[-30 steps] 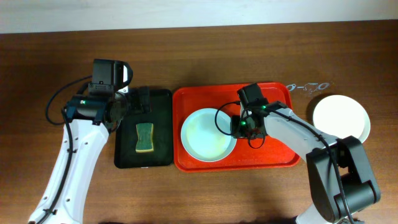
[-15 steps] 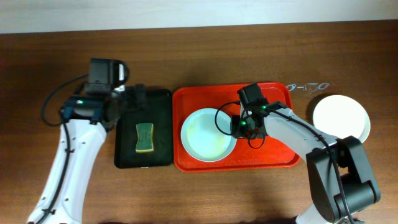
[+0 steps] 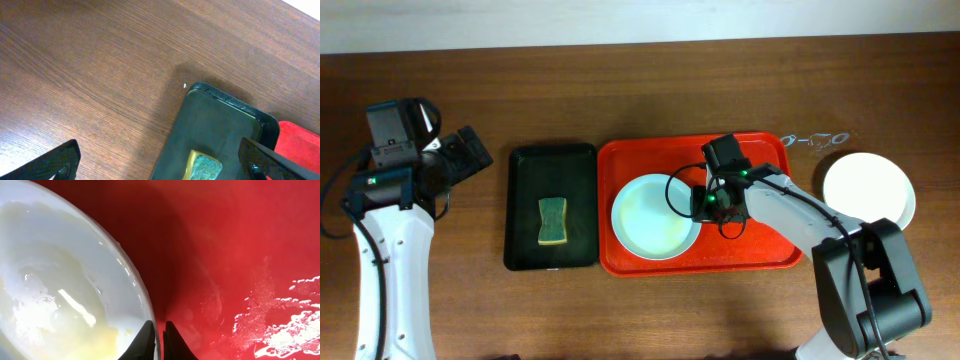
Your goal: Clean dirty plates on tray and stack at the side
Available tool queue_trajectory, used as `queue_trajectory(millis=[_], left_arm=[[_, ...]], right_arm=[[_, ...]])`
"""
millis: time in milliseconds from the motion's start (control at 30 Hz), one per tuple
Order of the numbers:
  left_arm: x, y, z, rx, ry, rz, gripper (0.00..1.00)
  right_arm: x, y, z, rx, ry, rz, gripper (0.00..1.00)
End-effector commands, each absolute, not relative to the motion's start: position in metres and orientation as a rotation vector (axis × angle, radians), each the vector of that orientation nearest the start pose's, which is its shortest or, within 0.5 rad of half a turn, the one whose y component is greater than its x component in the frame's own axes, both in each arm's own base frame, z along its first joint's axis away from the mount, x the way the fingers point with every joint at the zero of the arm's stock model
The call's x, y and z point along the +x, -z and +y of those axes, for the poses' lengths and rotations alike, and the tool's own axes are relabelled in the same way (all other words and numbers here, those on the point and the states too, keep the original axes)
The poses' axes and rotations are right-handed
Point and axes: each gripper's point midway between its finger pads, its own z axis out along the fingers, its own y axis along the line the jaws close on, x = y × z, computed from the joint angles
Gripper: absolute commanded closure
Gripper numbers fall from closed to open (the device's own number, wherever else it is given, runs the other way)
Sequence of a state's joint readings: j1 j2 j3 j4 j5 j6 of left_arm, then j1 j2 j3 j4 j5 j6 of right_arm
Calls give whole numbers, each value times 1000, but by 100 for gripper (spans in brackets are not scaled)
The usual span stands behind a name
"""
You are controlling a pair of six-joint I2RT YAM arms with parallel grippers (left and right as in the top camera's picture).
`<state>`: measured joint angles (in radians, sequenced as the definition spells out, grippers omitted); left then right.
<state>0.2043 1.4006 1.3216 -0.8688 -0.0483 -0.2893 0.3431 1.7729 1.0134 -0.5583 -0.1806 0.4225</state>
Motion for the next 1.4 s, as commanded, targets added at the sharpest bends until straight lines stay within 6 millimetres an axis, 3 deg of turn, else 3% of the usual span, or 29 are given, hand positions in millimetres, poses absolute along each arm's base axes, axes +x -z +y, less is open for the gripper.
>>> queue_trajectory(millis=[0,33,167,267,300,400,833,1000,1200,1267,1367], left_arm=[[360,-228,82,-639,-1,2398,1],[360,-228,82,-639,-1,2398,1],[360,-228,82,-639,-1,2398,1],[360,-228,82,-639,-1,2398,1],[360,-228,82,-640,-1,2398,1],[360,-228,82,-639,-1,2398,1],[360,-228,82,-640,-1,2398,1],[360,-228,82,-639,-1,2398,1],[360,-228,82,-639,-1,2398,1],[360,-228,82,-640,-1,2398,1],[360,-228,82,-639,-1,2398,1]], right_arm=[[319,-8,147,86,-374,2958,90],[318,-8,148,85,-384,2959,78],[320,-9,149,83,-386,2952,52],[321,-9,149,82,-389,2947,49],[321,-9,149,82,-390,2945,50],[321,-9,149,83,-389,2946,69],[319,-7,147,86,-369,2952,96],[320,-8,147,88,-381,2947,96],[342,-55,150,165,-705,2827,96],[342,-66,151,146,-839,2802,96],[341,-70,155,102,-907,2786,96]])
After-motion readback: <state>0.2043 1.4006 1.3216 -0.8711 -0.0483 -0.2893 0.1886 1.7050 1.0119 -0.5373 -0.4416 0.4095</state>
